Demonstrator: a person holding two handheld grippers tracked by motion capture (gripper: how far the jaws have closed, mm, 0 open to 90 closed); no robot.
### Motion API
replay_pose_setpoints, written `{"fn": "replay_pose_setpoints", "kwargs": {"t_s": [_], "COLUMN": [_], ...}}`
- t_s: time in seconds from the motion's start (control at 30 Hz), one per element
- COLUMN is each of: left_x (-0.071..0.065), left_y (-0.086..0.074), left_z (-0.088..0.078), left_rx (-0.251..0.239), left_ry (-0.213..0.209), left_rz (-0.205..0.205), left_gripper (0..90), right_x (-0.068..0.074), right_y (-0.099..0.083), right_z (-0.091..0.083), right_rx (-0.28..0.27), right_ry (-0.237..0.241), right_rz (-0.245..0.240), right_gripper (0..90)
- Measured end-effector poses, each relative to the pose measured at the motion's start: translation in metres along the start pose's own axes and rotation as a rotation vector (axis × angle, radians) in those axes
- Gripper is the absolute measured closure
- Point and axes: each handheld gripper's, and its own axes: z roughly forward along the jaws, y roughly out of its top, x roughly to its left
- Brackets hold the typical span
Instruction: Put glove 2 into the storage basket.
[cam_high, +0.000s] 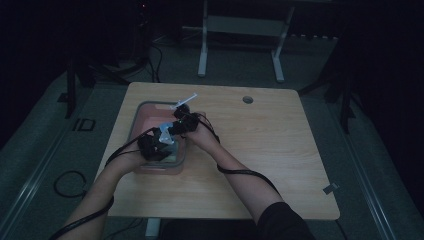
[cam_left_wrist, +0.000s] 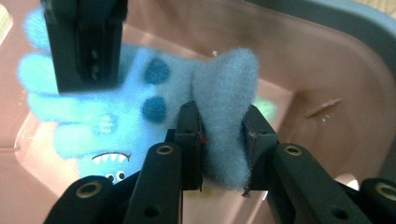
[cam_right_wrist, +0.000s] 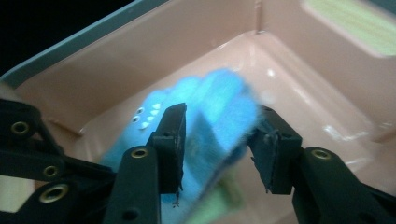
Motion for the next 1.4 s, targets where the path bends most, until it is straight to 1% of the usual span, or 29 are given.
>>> {"fn": "replay_pose_setpoints", "kwargs": {"t_s": [0.03,0.1,0.17,0.23,0.27,0.33,0.4,0.43,0.47,0.5,0.53,0.57,0.6,0.63,0.67,0.7,0.73,0.77,0.8,0.87,0.93,1.0,1.07,1.13,1.2,1.27,1.3,1.37,1.4], "left_x": [0.000,0.001,0.001,0.000,0.000,0.002,0.004,0.004,0.005,0.005,0.005,0.005,0.005,0.004,0.003,0.002,0.002,0.001,0.001,-0.001,-0.002,-0.004,-0.005,-0.006,-0.007,-0.008,-0.009,-0.011,-0.013], "left_y": [0.000,0.001,0.001,0.002,0.003,0.003,0.004,0.004,0.004,0.005,0.006,0.006,0.007,0.008,0.009,0.010,0.011,0.012,0.012,0.014,0.015,0.017,0.018,0.020,0.021,0.024,0.025,0.029,0.031], "left_z": [0.000,0.000,-0.001,-0.001,-0.002,-0.005,-0.010,-0.010,-0.014,-0.016,-0.018,-0.019,-0.020,-0.021,-0.022,-0.023,-0.023,-0.023,-0.023,-0.022,-0.021,-0.022,-0.023,-0.024,-0.024,-0.024,-0.024,-0.026,-0.026], "left_rx": [-0.002,-0.006,-0.009,0.000,0.005,-0.006,-0.027,-0.027,-0.056,-0.065,-0.071,-0.075,-0.080,-0.087,-0.093,-0.103,-0.112,-0.118,-0.125,-0.138,-0.148,-0.166,-0.185,-0.210,-0.208,-0.204,-0.205,-0.213,-0.220], "left_ry": [0.001,0.003,0.004,0.012,0.020,0.037,0.046,0.046,0.050,0.049,0.057,0.060,0.054,0.060,0.063,0.056,0.060,0.063,0.065,0.076,0.061,0.050,0.032,0.019,-0.002,-0.017,-0.023,-0.025,-0.032], "left_rz": [-0.004,-0.006,-0.015,-0.014,-0.014,-0.029,-0.061,-0.061,-0.100,-0.106,-0.113,-0.123,-0.130,-0.130,-0.131,-0.136,-0.140,-0.135,-0.135,-0.122,-0.132,-0.133,-0.147,-0.155,-0.159,-0.153,-0.154,-0.143,-0.150], "left_gripper": [71.8,70.6,67.1,63.0,56.1,45.7,34.4,31.2,31.2,22.6,18.4,16.7,16.3,14.2,14.1,13.6,10.8,8.9,8.9,8.0,7.5,7.5,7.5,7.5,7.5,7.6,7.6,7.6,7.6], "right_x": [-0.002,-0.004,-0.005,-0.006,-0.006,-0.005,-0.004,-0.004,-0.003,-0.002,-0.002,-0.001,-0.001,0.000,0.001,0.002,0.003,0.004,0.004,0.005,0.004,0.004,0.003,0.002,0.001,-0.001,-0.001,-0.003,-0.003], "right_y": [0.000,-0.001,-0.001,-0.001,-0.001,-0.001,-0.002,-0.002,-0.002,-0.004,-0.005,-0.006,-0.008,-0.009,-0.011,-0.013,-0.014,-0.016,-0.017,-0.020,-0.022,-0.025,-0.028,-0.031,-0.035,-0.039,-0.040,-0.043,-0.044], "right_z": [-0.002,-0.005,-0.009,-0.014,-0.017,-0.022,-0.028,-0.028,-0.030,-0.037,-0.039,-0.042,-0.045,-0.047,-0.050,-0.052,-0.054,-0.056,-0.057,-0.060,-0.063,-0.065,-0.068,-0.070,-0.073,-0.076,-0.077,-0.081,-0.083], "right_rx": [-0.007,-0.019,-0.026,-0.039,-0.044,-0.054,-0.059,-0.059,-0.062,-0.071,-0.077,-0.084,-0.083,-0.089,-0.095,-0.104,-0.106,-0.111,-0.114,-0.116,-0.130,-0.138,-0.136,-0.138,-0.134,-0.138,-0.141,-0.144,-0.147], "right_ry": [-0.006,0.002,-0.007,-0.008,-0.008,-0.005,-0.001,-0.001,0.003,0.015,0.026,0.039,0.053,0.065,0.076,0.091,0.094,0.094,0.102,0.093,0.107,0.103,0.095,0.103,0.096,0.105,0.102,0.096,0.094], "right_rz": [0.006,0.013,0.003,-0.004,-0.007,-0.012,-0.023,-0.023,-0.024,-0.035,-0.038,-0.036,-0.038,-0.039,-0.045,-0.047,-0.052,-0.057,-0.063,-0.075,-0.080,-0.083,-0.096,-0.092,-0.094,-0.086,-0.079,-0.079,-0.079], "right_gripper": [56.0,52.0,50.8,49.4,48.3,47.1,44.5,44.5,43.4,40.0,38.2,36.3,34.0,32.1,30.2,28.6,28.3,26.6,24.0,22.5,18.7,18.7,18.2,18.2,18.4,18.3,18.4,18.4,18.4]}}
